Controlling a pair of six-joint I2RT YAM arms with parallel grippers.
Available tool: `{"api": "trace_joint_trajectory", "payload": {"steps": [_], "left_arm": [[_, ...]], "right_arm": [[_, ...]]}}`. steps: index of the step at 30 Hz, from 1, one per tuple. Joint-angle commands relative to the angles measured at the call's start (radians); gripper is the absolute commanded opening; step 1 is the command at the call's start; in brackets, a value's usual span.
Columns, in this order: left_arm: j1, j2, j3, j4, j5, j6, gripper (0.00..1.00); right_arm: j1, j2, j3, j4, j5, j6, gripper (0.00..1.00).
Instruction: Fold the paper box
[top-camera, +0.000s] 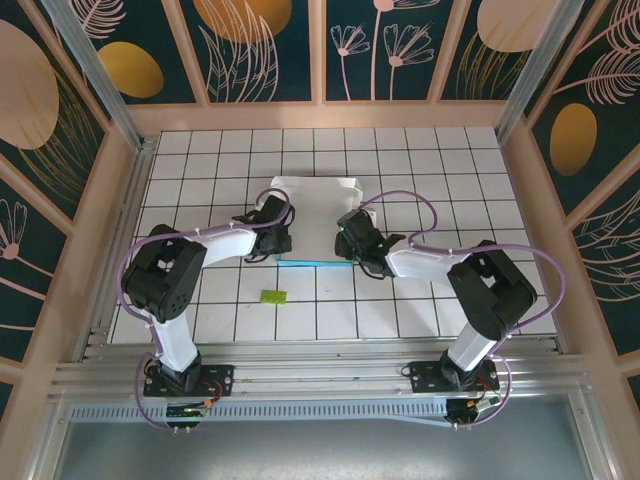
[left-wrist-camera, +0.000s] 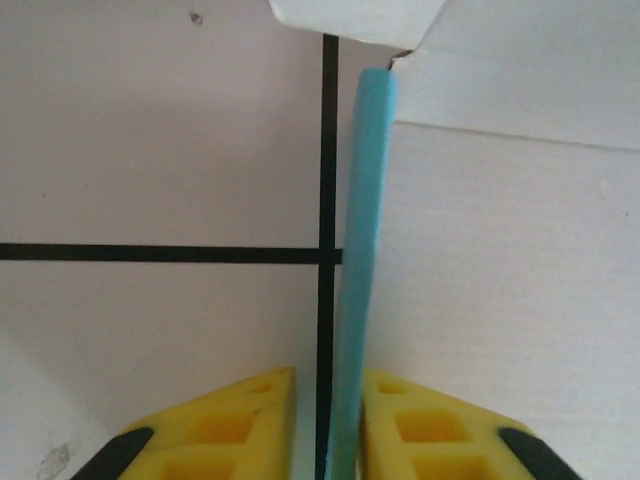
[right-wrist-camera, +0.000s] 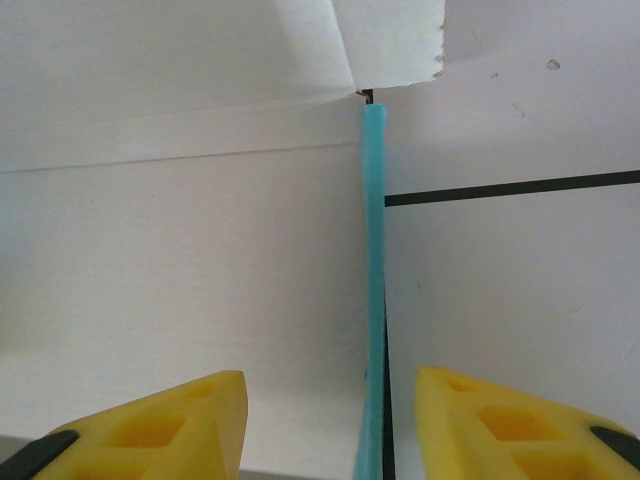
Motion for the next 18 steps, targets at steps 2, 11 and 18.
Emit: {"api": "trace_joint_trajectory", "payload": {"steps": [2,11,18], "left_arm": [[0.001,0.028,0.019,-0.023,0.018,0.015,0.18],[0.002,0.082,0.044,0.028,0.002,0.024,0.11],[0.022,0.162,0.181,0.041,-0.078,0.067,0.17]], "right_arm": [[-0.023,0.019,-0.02,0.012,-0.013,0.015,0.48],[-0.065,0.135,0.02,0.118,-0.035,-0.009,0.41],[-0.127,0.203,0.081,0.171,-0.036,-0.013,0.37]]}}
